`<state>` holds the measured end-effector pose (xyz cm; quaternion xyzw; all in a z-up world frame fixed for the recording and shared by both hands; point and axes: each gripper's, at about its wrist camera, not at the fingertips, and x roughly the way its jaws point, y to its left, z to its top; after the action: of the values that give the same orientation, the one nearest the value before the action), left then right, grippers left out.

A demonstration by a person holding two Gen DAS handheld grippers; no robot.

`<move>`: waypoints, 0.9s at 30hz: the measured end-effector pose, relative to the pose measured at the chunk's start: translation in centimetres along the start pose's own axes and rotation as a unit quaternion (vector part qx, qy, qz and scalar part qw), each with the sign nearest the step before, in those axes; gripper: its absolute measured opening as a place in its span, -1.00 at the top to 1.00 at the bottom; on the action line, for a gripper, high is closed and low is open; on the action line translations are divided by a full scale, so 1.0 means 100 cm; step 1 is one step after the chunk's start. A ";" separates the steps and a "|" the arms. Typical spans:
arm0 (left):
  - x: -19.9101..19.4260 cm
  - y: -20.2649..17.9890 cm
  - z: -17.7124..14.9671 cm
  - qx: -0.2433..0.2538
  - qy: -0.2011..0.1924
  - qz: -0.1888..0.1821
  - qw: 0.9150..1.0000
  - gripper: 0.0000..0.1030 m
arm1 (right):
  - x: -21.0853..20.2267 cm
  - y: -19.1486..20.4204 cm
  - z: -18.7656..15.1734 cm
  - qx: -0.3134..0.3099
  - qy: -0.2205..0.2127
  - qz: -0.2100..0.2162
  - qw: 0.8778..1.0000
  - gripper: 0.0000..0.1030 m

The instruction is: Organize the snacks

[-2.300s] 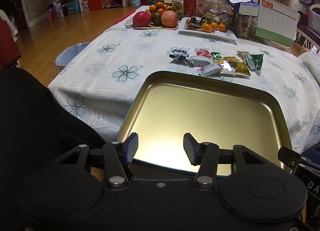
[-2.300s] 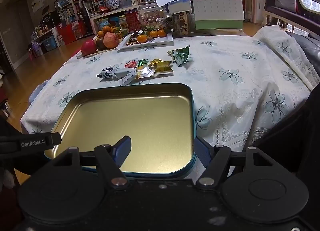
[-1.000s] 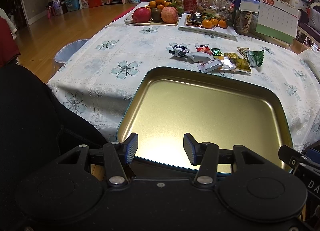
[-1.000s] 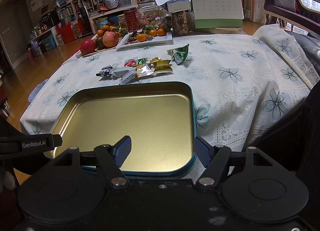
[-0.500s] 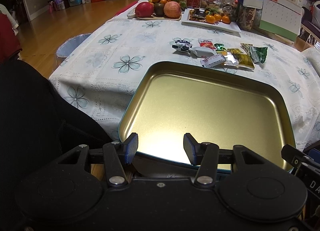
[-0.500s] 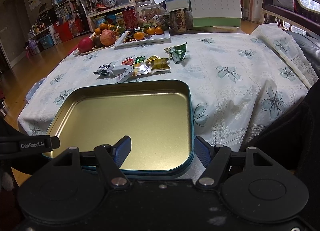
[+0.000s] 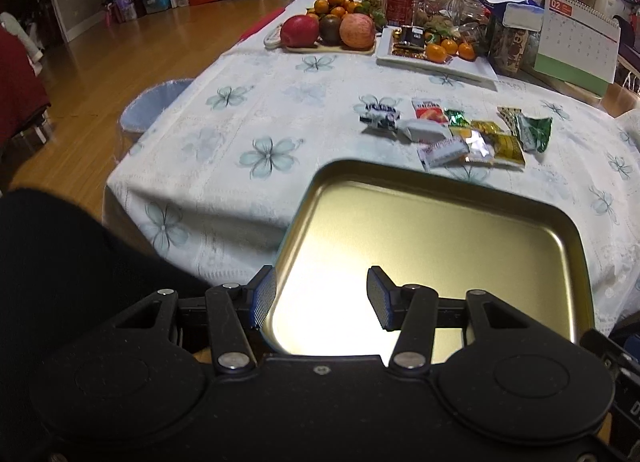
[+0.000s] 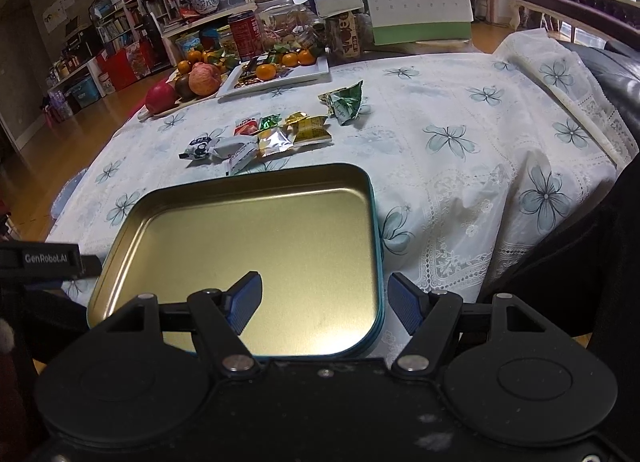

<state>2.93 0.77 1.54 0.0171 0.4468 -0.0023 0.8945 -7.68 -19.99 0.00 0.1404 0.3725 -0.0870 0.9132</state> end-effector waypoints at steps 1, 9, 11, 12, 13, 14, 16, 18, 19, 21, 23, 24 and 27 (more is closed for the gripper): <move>0.002 0.000 0.007 0.003 -0.002 0.001 1.000 -0.10 | 0.001 -0.001 0.003 0.006 -0.002 0.005 1.000 -0.41; 0.032 0.010 0.068 -0.004 -0.026 0.029 0.999 -0.10 | 0.023 0.002 0.042 -0.012 -0.003 0.006 1.000 -0.41; 0.041 0.013 0.080 -0.008 -0.036 0.041 0.998 -0.10 | 0.031 0.003 0.055 -0.012 -0.001 0.004 1.000 -0.41; 0.046 0.015 0.086 -0.014 -0.041 0.048 0.998 -0.10 | 0.034 0.003 0.061 -0.012 -0.001 0.004 1.000 -0.41; 0.050 0.018 0.092 -0.022 -0.047 0.054 0.997 -0.10 | 0.037 0.003 0.068 -0.011 -0.002 0.004 1.000 -0.41; 0.056 0.020 0.097 -0.031 -0.052 0.059 0.996 -0.10 | 0.041 0.004 0.074 -0.010 -0.003 0.005 1.000 -0.41; 0.070 0.024 0.105 -0.044 -0.054 0.072 0.995 -0.10 | 0.048 0.004 0.086 -0.009 -0.003 0.006 1.000 -0.41; 0.085 0.027 0.110 -0.052 -0.052 0.080 0.994 -0.10 | 0.056 0.003 0.098 -0.008 -0.003 0.006 1.000 -0.41; 0.094 0.029 0.112 -0.056 -0.047 0.085 0.994 -0.10 | 0.060 0.002 0.105 -0.008 -0.002 0.007 1.000 -0.41; 0.109 0.032 0.114 -0.065 -0.037 0.085 0.994 -0.10 | 0.067 0.001 0.115 -0.010 -0.002 0.005 1.000 -0.41; 0.123 0.035 0.113 -0.076 -0.025 0.088 0.993 -0.10 | 0.074 0.001 0.125 -0.013 -0.002 0.005 1.000 -0.41; 0.129 0.037 0.113 -0.081 -0.020 0.091 0.992 -0.10 | 0.077 0.001 0.129 -0.015 -0.002 0.005 1.000 -0.41; 0.144 0.041 0.110 -0.091 -0.012 0.100 0.991 -0.10 | 0.087 0.002 0.140 -0.019 -0.001 0.006 1.000 -0.41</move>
<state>20.41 4.69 -3.24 -0.0203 0.4301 0.1277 0.8935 7.68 -24.81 3.45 0.1249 0.3726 -0.0742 0.9166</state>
